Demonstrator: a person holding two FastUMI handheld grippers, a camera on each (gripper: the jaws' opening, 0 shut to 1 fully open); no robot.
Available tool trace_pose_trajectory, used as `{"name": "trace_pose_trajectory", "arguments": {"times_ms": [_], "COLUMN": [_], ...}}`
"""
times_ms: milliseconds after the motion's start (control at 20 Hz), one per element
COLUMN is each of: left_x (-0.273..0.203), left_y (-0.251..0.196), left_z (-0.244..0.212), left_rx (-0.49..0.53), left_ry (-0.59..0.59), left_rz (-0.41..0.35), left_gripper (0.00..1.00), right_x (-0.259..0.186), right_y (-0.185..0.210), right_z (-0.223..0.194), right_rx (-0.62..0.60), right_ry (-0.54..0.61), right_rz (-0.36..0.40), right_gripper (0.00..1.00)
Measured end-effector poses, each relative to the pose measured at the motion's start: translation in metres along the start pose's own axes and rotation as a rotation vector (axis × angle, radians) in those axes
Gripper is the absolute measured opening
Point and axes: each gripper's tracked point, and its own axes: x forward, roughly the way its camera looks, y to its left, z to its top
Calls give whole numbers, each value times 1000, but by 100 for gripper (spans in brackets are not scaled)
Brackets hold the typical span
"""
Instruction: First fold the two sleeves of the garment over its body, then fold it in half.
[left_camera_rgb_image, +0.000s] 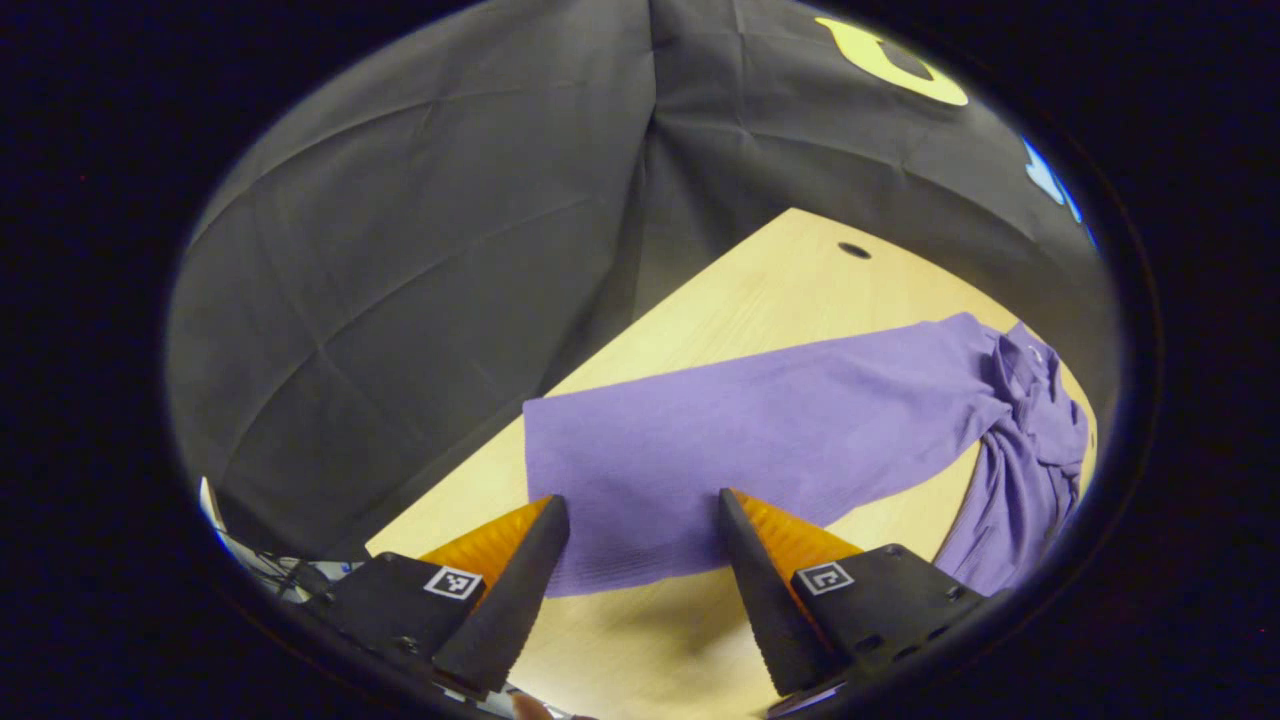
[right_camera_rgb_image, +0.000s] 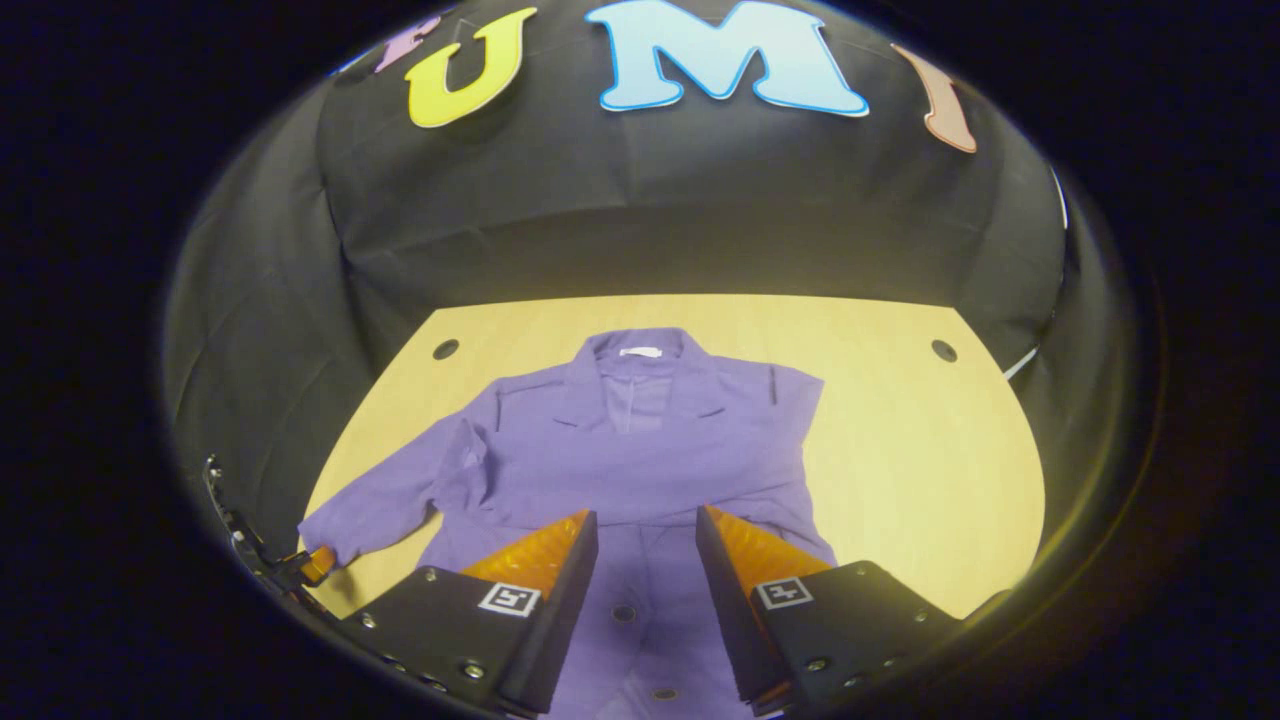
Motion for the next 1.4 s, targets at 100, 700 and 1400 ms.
{"name": "trace_pose_trajectory", "arguments": {"times_ms": [100, 700, 1400], "left_x": [1, 9, 9], "left_y": [1, -25, -49], "left_z": [1, 8, 41], "left_rx": [-5, 18, 67], "left_ry": [10, 5, 51], "left_rz": [16, 21, 118], "left_gripper": [100, 60, 7], "right_x": [-6, -34, -44], "right_y": [2, -6, -39], "right_z": [-2, -49, -42], "right_rx": [-6, 24, 112], "right_ry": [-1, 58, 19], "right_rz": [16, 33, 39], "right_gripper": [64, 64, 64]}}
